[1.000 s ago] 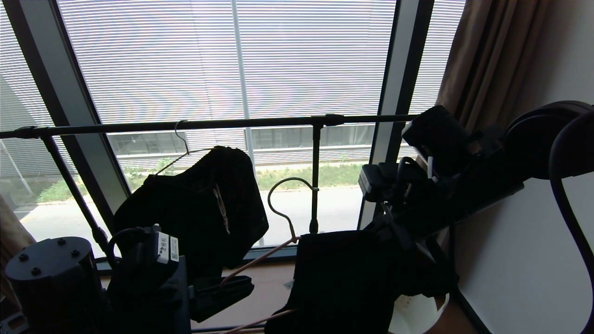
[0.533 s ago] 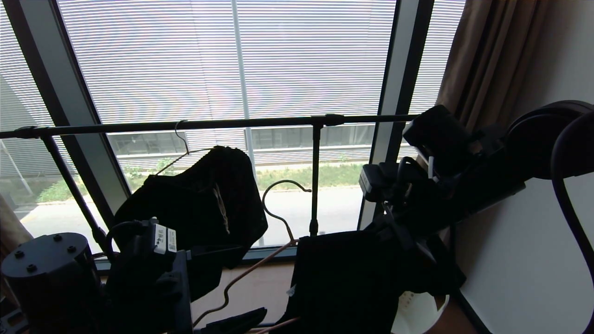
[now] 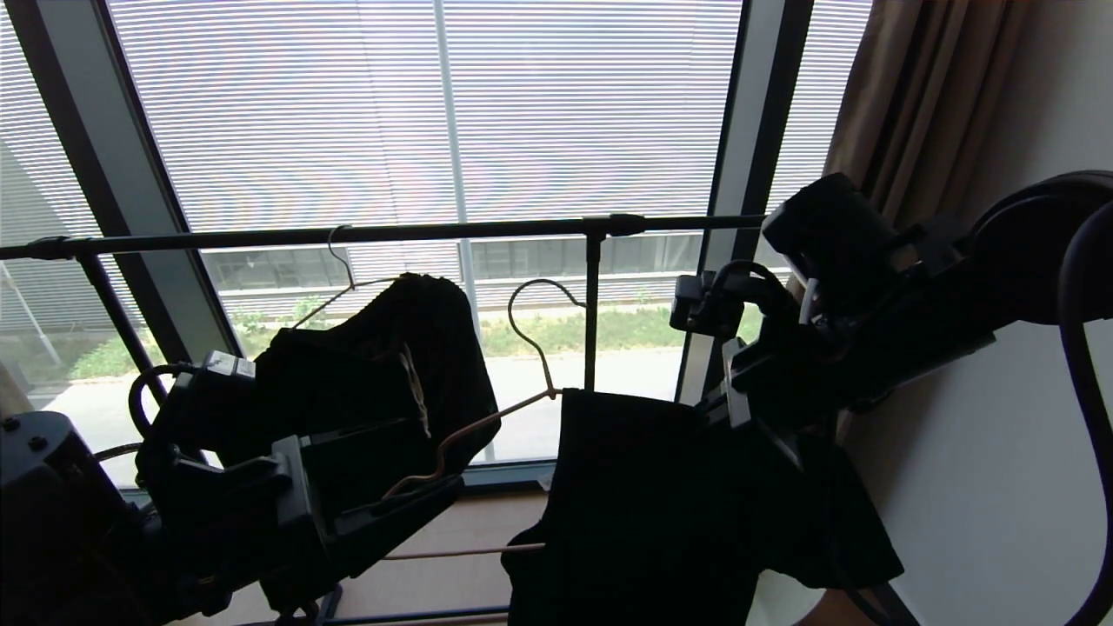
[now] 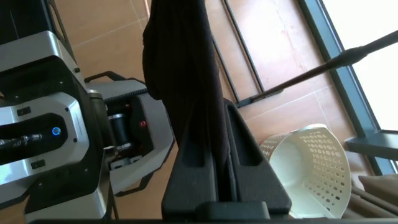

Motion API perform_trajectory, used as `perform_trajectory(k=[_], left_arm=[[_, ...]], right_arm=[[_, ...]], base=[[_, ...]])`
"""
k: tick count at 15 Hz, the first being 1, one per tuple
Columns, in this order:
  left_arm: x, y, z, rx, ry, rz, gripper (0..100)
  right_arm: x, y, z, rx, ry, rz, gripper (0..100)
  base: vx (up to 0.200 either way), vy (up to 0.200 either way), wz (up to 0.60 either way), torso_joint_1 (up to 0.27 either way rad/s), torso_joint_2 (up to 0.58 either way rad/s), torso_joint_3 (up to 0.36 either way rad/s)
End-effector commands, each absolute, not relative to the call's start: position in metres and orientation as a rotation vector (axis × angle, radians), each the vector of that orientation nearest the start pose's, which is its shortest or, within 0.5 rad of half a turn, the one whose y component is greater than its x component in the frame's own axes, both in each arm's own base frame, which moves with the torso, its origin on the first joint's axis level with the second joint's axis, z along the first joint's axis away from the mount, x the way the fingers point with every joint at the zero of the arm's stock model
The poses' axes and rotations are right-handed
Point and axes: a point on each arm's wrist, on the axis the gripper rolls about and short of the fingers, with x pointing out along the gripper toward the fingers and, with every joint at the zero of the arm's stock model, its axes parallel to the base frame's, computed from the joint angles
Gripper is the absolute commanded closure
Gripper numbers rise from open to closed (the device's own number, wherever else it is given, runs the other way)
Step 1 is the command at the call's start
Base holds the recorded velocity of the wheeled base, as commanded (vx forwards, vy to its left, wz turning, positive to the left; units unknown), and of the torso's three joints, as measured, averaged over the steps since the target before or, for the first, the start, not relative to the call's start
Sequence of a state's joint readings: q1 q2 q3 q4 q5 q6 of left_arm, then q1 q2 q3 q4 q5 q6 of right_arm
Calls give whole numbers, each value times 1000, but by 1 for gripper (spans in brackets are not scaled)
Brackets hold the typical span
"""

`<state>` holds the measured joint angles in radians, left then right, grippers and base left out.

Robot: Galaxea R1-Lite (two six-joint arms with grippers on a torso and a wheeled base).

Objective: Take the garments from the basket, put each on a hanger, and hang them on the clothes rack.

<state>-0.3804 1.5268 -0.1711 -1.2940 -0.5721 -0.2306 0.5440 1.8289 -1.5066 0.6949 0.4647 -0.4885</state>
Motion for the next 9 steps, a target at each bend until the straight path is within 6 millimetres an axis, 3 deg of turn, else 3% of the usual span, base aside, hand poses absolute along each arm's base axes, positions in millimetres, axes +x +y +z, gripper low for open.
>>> perform_trajectory(k=[1,5,9], left_arm=[[173,-75,131,-275,252,-891,0],[157,-66,107,-358,427,-837,0],[150,-65,98,-441,515,-800,0]], right_arm=[[261,169,230,-445,785,1152,100],[260,162,239,-438,736,1131,100],[255,158,242,-430,641,1105,100]], base=[[0,0,0,0,0,0],[0,0,0,0,0,0],[0,0,0,0,0,0]])
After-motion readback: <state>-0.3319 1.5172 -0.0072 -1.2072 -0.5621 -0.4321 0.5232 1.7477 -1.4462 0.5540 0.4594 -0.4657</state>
